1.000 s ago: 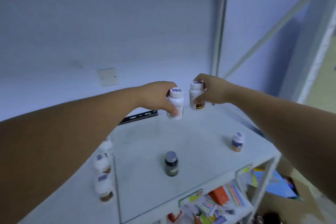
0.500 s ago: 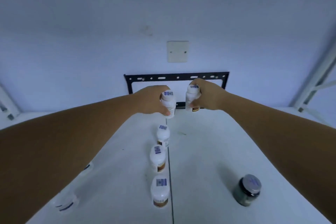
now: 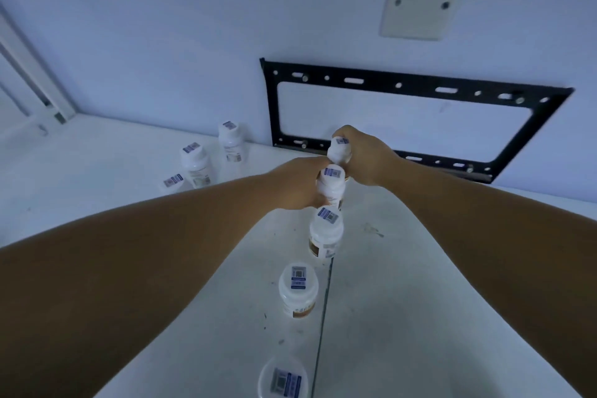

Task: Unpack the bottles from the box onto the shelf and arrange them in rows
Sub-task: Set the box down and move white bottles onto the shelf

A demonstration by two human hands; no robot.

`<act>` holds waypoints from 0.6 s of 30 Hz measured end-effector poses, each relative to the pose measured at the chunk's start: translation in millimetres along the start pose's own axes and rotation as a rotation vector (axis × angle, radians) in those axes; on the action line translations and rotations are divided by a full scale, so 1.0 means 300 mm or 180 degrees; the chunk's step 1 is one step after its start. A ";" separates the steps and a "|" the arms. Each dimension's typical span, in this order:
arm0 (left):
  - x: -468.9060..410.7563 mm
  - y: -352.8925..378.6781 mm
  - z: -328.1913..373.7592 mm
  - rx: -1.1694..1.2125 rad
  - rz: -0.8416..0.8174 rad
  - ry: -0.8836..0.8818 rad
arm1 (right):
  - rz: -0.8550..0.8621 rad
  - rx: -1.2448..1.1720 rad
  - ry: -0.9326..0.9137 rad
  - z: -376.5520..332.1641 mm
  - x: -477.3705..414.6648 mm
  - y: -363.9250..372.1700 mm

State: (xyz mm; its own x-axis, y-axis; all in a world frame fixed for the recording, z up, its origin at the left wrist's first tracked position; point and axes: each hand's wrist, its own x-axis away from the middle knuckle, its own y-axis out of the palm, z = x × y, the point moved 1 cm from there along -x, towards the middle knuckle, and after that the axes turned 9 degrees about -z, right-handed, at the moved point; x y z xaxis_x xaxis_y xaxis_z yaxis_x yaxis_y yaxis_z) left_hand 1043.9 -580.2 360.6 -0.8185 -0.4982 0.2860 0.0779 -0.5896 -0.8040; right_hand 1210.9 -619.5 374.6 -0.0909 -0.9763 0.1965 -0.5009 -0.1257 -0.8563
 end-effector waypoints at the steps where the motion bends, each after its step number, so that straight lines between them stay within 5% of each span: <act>1: -0.003 0.007 -0.008 0.0065 -0.0013 -0.0044 | -0.0016 0.0013 -0.0006 0.008 -0.017 0.016; 8: 0.042 -0.113 -0.054 -0.0149 -0.0367 -0.0468 | -0.0290 0.0043 0.0387 0.012 -0.003 -0.003; 11: 0.043 -0.205 -0.033 -0.0241 -0.0127 -0.0457 | -0.0483 0.0146 0.0680 0.032 0.045 -0.075; 13: 0.121 -0.240 0.147 -0.0559 -0.0120 0.0171 | 0.0075 0.0052 0.1157 0.037 0.332 -0.145; 18: 0.136 -0.240 0.280 -0.0414 0.0107 0.0577 | 0.0378 0.0088 0.1265 0.011 0.536 -0.251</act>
State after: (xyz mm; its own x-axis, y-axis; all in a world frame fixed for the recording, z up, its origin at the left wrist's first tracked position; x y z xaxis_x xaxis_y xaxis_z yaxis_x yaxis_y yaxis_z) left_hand 1052.9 -611.5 474.1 -0.9065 -0.3870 0.1690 0.0425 -0.4818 -0.8752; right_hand 1236.8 -767.7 469.1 -0.4745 -0.8410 0.2601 -0.4441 -0.0264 -0.8956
